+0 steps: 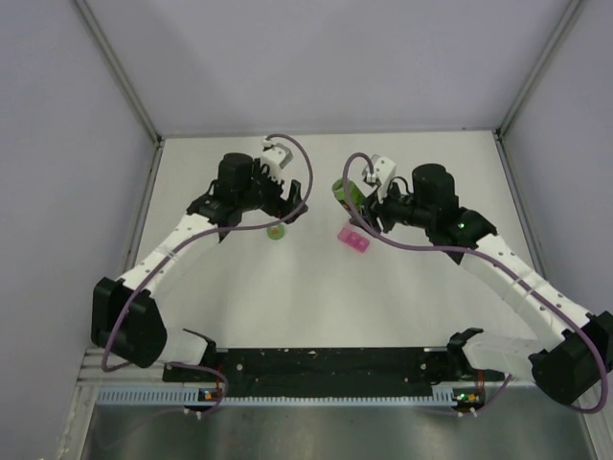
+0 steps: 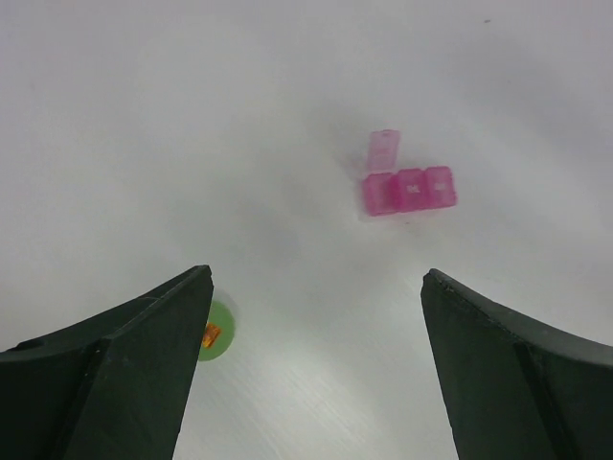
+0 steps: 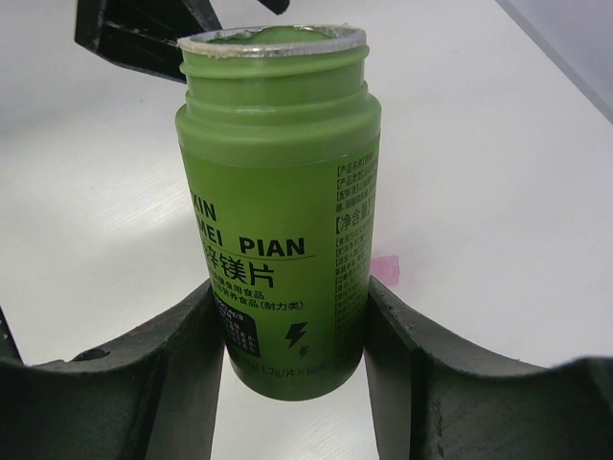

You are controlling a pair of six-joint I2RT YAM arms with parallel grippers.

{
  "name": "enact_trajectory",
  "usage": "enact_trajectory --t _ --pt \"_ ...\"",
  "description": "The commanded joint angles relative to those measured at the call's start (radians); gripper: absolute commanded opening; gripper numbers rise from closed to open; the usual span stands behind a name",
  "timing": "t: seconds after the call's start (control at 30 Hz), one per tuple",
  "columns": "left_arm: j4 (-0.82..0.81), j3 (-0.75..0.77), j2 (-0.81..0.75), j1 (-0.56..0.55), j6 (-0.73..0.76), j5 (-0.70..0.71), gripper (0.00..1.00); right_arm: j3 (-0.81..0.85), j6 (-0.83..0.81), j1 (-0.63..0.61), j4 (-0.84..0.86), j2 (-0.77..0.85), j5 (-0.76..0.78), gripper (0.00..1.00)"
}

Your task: Sort the pills into containers

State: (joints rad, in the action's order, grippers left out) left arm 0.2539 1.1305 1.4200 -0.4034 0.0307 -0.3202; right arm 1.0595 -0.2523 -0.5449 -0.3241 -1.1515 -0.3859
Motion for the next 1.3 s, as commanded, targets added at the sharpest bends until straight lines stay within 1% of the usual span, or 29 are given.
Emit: enact_trajectory --t 0.0,0.13,0.23,0.27,0.47,0.57,0.73,1.0,1.17,1.27 --pt "-0.137 -0.046 -0.09 0.008 -0.014 -0.345 0.95 0.014 -0.022 0.008 0.04 0.019 -0.114 0.0" --pt "-0.203 -0.014 -0.122 0.008 -0.125 -0.488 0.97 0.025 -0.034 0.008 0.025 -0.002 -0.149 0.0" --pt "-0.245 0.026 -0.115 0.002 -0.233 -0.554 0.99 0.037 -0.039 0.008 0.022 -0.017 -0.169 0.0" --pt "-0.274 0.044 -0.11 -0.003 -0.262 -0.554 0.99 0.04 -0.038 0.008 0.017 -0.023 -0.174 0.0" --pt "-0.315 0.095 -0.075 -0.034 -0.4 -0.583 0.99 0.071 -0.039 0.008 0.007 -0.06 -0.185 0.0" --pt "-0.305 0.12 -0.055 -0.054 -0.422 -0.545 0.99 0.079 -0.039 0.008 0.008 -0.07 -0.189 0.0" --pt "-0.179 0.178 -0.015 -0.1 -0.397 -0.41 0.99 0.092 -0.035 0.008 0.008 -0.077 -0.188 0.0" --pt "-0.081 0.236 0.037 -0.138 -0.397 -0.335 0.98 0.091 -0.024 0.007 0.02 -0.073 -0.174 0.0" --pt "-0.044 0.241 0.045 -0.158 -0.391 -0.304 0.87 0.08 -0.019 0.007 0.028 -0.063 -0.151 0.0" --pt "-0.035 0.242 0.049 -0.164 -0.391 -0.303 0.77 0.076 -0.016 0.007 0.034 -0.06 -0.14 0.0"
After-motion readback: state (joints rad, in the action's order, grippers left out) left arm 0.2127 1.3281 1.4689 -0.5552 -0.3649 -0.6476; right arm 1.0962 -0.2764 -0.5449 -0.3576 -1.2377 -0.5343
